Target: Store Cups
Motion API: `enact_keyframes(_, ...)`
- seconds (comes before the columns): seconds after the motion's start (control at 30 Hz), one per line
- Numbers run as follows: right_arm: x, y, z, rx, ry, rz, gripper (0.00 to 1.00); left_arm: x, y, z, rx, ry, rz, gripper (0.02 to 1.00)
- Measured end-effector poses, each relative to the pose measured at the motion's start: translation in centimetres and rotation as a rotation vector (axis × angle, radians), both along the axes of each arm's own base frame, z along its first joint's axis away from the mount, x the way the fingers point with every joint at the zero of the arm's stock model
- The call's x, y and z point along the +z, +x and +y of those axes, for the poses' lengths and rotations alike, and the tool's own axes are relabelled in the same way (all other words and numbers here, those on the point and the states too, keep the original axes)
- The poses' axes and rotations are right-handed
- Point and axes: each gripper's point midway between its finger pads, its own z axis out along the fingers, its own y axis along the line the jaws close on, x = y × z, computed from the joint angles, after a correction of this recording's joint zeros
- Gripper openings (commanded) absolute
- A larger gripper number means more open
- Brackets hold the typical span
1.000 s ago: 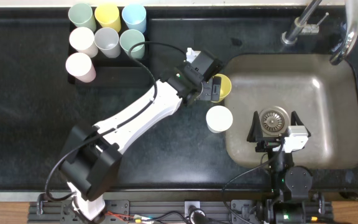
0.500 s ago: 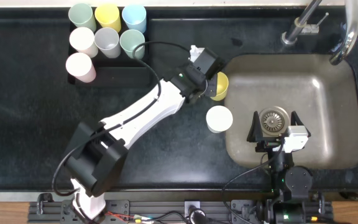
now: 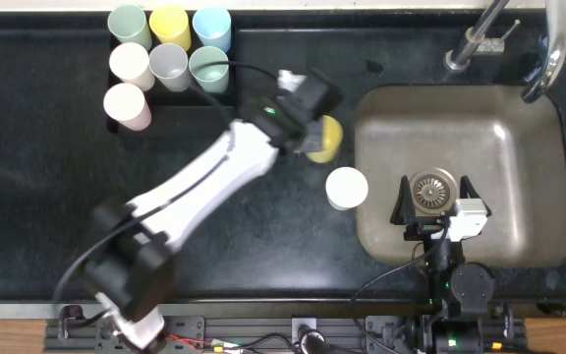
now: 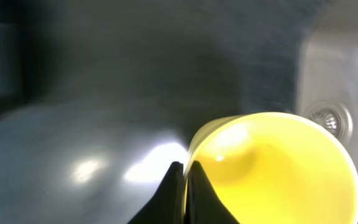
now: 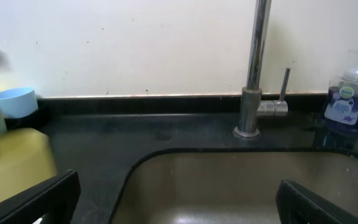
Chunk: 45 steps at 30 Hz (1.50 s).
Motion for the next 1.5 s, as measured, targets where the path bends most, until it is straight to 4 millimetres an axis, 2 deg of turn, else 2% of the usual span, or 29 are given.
enact_keyframes(0.1,0.0,0.0,0.0,0.000,0.000,0.000,0.996,3.8,-0.3,6.0,0.165,0.000,0.000,0.036)
enact_keyframes(0.2,0.0,0.0,0.0,0.000,0.000,0.000,0.998,6.4,-0.9,12.4,0.335,-0.007,0.014,0.036)
enact_keyframes(0.33,0.0,0.0,0.0,0.000,0.000,-0.001,0.998,7.1,-2.3,19.8,0.544,-0.002,0.090,0.036)
enact_keyframes(0.47,0.0,0.0,0.0,0.000,0.000,0.000,0.998,6.8,-2.2,24.9,0.703,-0.035,0.120,0.036)
enact_keyframes(0.6,0.0,0.0,0.0,0.000,0.000,0.000,0.998,6.9,-0.8,28.0,0.802,-0.102,0.077,0.038)
enact_keyframes(0.7,0.0,0.0,0.0,0.000,0.000,0.000,0.998,6.7,0.7,28.6,0.817,-0.130,0.040,0.036)
enact_keyframes(0.9,0.0,0.0,0.0,0.000,0.000,0.000,0.996,4.9,2.9,27.8,0.797,-0.145,0.042,0.036)
enact_keyframes(1.1,0.0,0.0,0.0,0.000,0.000,0.000,0.998,2.6,3.2,25.8,0.780,-0.112,0.100,0.036)
enact_keyframes(1.23,0.0,0.0,0.0,0.000,0.000,0.000,0.998,1.7,3.3,24.4,0.777,-0.078,0.110,0.036)
enact_keyframes(1.33,0.0,0.0,0.0,0.000,0.000,0.000,0.998,1.2,3.3,24.2,0.782,-0.064,0.116,0.036)
enact_keyframes(1.5,0.0,0.0,0.0,0.000,0.001,0.000,0.998,0.9,3.1,25.0,0.836,-0.033,0.115,0.036)
